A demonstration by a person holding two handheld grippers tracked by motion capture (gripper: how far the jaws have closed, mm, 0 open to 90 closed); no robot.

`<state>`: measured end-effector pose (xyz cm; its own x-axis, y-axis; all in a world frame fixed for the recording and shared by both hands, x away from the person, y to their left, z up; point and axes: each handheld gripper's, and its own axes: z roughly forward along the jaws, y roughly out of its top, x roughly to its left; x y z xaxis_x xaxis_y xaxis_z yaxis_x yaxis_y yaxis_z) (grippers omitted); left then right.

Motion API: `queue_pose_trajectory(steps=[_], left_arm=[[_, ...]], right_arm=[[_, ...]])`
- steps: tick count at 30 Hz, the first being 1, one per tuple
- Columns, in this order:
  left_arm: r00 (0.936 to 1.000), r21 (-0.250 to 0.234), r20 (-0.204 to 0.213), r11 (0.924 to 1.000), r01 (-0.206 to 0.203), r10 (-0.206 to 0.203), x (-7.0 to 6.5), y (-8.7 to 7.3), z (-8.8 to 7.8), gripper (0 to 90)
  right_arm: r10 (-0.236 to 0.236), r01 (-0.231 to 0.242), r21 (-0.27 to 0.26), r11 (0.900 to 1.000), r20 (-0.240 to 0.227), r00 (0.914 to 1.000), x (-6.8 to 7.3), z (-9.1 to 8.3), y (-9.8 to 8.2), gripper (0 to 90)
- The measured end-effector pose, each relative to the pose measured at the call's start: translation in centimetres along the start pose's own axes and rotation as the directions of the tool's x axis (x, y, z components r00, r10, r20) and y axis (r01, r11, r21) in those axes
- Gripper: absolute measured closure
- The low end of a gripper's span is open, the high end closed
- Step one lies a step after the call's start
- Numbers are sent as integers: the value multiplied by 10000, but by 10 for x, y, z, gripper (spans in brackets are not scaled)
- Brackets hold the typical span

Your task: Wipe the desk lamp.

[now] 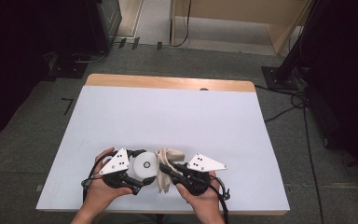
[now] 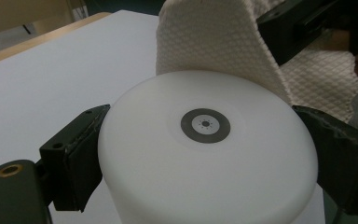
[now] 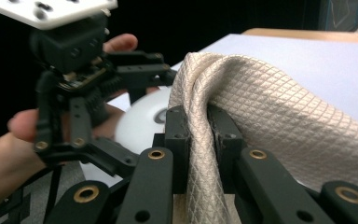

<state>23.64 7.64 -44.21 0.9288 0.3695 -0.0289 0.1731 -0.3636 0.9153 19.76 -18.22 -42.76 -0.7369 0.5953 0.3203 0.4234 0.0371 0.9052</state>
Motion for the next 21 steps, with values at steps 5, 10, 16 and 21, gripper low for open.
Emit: queue_pose_trajectory(steps=[5,10,16,21], left_arm=[[10000,-23,25,10000,34,-34,1,0,0,90],[10000,-70,19,10000,62,-62,1,-1,0,90],[10000,-96,2,9999,56,-56,0,-2,0,90],[10000,-175,-35,9998,92,-93,0,-3,0,89]], right_arm=[[553,-553,56,9985,92,9984,-10,3,-10,802],[1195,-1202,532,9913,157,9927,-20,13,-25,802],[1587,-1670,1584,9732,633,9853,-30,26,-43,802],[1755,-1943,2325,9530,990,9795,-36,35,-57,801]])
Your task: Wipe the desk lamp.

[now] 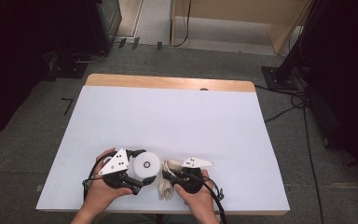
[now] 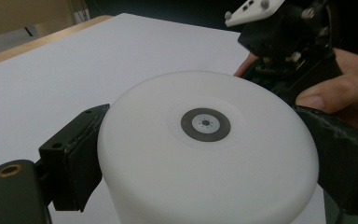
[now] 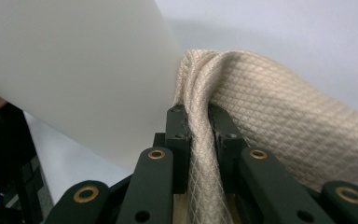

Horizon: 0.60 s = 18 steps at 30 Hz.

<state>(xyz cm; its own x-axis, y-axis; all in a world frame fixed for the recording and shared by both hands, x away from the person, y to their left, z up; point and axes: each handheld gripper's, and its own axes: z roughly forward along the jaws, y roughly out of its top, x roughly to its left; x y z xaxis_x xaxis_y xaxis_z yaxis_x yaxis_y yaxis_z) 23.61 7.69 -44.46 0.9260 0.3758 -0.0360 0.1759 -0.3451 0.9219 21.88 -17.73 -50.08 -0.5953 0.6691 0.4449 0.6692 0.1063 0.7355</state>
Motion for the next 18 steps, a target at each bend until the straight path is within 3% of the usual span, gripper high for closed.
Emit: queue_pose_trajectory(steps=[9,18], left_arm=[[9999,-154,2,9998,142,-142,0,-2,0,87],[9997,-191,-89,9995,234,-236,-1,-3,1,85]], right_arm=[[-399,398,-721,9966,5,9992,8,-9,7,808],[-1113,1049,-2012,9739,-212,9936,32,-40,30,808]])
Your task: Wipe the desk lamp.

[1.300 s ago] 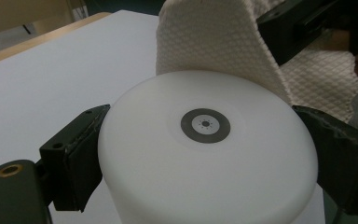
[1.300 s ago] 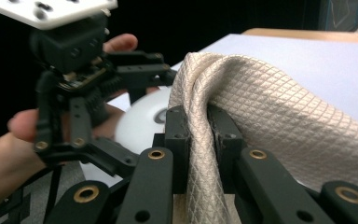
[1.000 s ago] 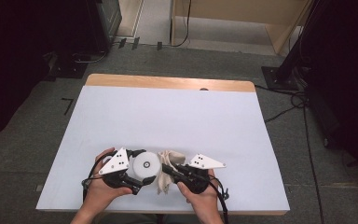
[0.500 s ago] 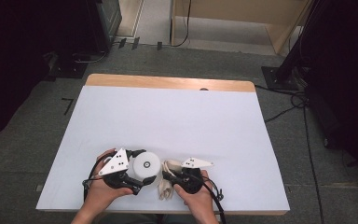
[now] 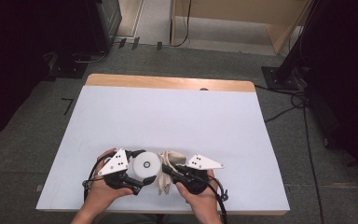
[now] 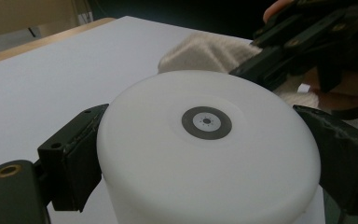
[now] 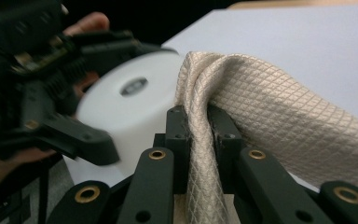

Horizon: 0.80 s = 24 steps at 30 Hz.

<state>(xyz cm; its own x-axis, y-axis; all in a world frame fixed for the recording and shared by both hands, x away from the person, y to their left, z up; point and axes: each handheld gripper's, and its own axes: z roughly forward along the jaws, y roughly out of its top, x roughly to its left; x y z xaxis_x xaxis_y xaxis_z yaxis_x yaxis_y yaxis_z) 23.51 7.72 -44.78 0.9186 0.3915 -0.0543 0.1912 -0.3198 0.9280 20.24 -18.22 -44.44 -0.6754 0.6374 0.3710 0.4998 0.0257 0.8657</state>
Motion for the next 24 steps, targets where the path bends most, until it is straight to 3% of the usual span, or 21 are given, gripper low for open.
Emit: queue_pose_trajectory(steps=[7,10,15,20,24], left_arm=[[10000,11,13,10000,27,-27,-1,0,1,84],[10000,13,16,10000,56,-56,0,0,1,83],[9999,22,50,10000,93,-93,0,0,1,82],[9998,49,107,9998,176,-177,1,-1,1,80],[9996,62,148,9997,244,-245,1,-1,1,78]], right_arm=[[-405,384,-503,9980,-403,9984,12,-10,13,807],[-670,655,-497,9966,-282,9974,14,-9,12,806],[-558,559,-293,9980,36,9984,5,-5,7,806],[162,-177,551,9983,272,9995,-8,11,-14,805],[909,-959,1333,9864,432,9949,-20,24,-30,805]])
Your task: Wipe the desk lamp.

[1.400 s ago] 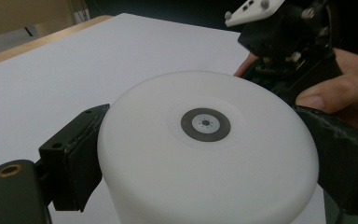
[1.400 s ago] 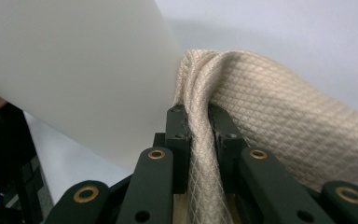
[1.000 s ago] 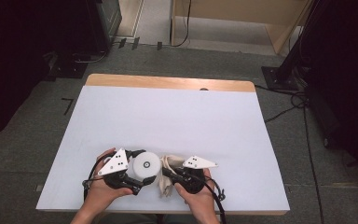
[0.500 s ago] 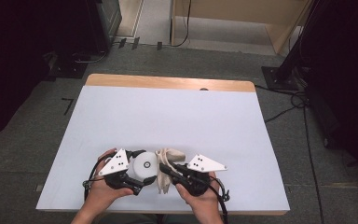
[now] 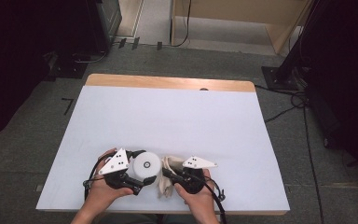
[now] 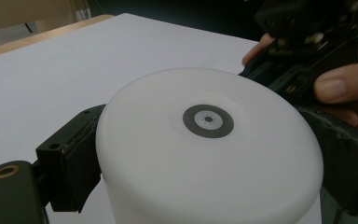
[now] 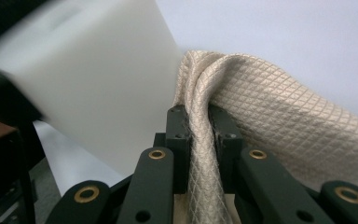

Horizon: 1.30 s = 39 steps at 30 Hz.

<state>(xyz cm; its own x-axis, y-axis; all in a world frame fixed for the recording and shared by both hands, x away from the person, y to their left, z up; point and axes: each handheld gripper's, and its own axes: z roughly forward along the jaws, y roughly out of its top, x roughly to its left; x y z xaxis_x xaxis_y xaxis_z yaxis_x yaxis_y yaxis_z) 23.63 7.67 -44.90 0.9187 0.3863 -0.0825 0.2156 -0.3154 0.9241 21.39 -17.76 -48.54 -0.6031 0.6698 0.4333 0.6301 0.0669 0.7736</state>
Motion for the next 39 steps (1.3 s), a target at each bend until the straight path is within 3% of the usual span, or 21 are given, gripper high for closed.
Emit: queue_pose_trajectory(steps=[4,10,13,19,21,25,27,30,31,32,33,39], left_arm=[[9997,-1,119,9997,230,-230,2,-1,1,70],[9992,98,89,9992,378,-379,1,-1,2,59],[9997,444,-253,9990,84,-72,-2,0,0,54],[9938,622,-1020,9967,517,-452,-9,2,-2,0],[9875,560,-1477,9964,634,-545,-14,0,-1,0],[9646,610,-2487,9925,1059,-876,-27,-3,3,0],[9453,565,-3113,9911,1206,-973,-33,-5,4,0],[9251,406,-3569,9872,1542,-1298,-40,-6,7,0],[9242,488,-3608,9871,1527,-1252,-41,-6,8,0],[9302,477,-3458,9877,1488,-1234,-42,-6,9,26],[9280,469,-3548,9891,1394,-1139,-43,-7,9,64],[9381,454,-3333,9922,1159,-943,-36,-4,7,85]], right_arm=[[223,-240,607,9979,289,9993,-7,10,-10,803],[168,-190,623,9979,350,9992,-7,11,-10,800],[22,-36,430,9991,333,9994,-7,8,-7,798],[-158,154,105,9998,429,9990,-9,0,0,796],[-121,120,19,9999,538,9985,-11,-2,1,796],[-63,68,-86,9999,594,9982,-14,-4,3,796],[-35,42,-119,9999,596,9982,-14,-6,4,794],[-113,122,-143,9998,606,9981,-15,-7,5,794],[-123,133,-155,9998,624,9980,-15,-7,5,794],[-100,108,-134,9999,618,9980,-15,-7,5,794],[-121,130,-147,9998,628,9980,-15,-7,5,794],[-107,118,-181,9998,628,9980,-15,-8,6,794]])
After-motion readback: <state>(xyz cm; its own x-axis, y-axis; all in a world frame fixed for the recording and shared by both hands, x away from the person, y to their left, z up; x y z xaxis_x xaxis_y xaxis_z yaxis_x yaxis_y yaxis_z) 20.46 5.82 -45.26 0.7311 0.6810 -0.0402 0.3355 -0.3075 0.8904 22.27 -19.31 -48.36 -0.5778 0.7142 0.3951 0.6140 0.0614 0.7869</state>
